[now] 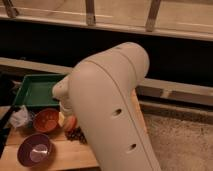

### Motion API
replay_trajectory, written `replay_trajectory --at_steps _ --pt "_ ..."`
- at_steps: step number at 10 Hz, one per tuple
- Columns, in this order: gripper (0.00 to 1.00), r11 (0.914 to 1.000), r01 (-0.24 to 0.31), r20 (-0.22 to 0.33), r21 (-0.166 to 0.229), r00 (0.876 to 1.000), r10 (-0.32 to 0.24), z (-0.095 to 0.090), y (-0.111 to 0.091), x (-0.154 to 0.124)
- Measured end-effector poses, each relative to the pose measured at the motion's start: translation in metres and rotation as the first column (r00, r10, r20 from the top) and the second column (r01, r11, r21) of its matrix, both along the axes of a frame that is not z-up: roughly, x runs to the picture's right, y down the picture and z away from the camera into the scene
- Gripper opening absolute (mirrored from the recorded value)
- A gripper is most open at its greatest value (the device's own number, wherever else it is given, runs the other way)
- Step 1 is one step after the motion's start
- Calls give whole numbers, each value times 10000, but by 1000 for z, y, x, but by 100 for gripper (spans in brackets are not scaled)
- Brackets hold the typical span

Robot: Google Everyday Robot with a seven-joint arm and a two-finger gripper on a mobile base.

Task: Place pepper in purple bowl

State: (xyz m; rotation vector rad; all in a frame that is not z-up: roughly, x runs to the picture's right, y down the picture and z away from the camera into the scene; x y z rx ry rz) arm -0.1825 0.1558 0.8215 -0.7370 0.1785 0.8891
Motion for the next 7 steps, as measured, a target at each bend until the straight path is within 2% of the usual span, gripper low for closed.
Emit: replay_trajectory --at_steps 2,4,7 --pt "80 9997 -242 589 10 9980 241 0 3 -5" --pt "80 9985 -550 862 43 9948 544 2 2 0" --pt "80 9981 -594 1093 141 9923 575 2 3 -4"
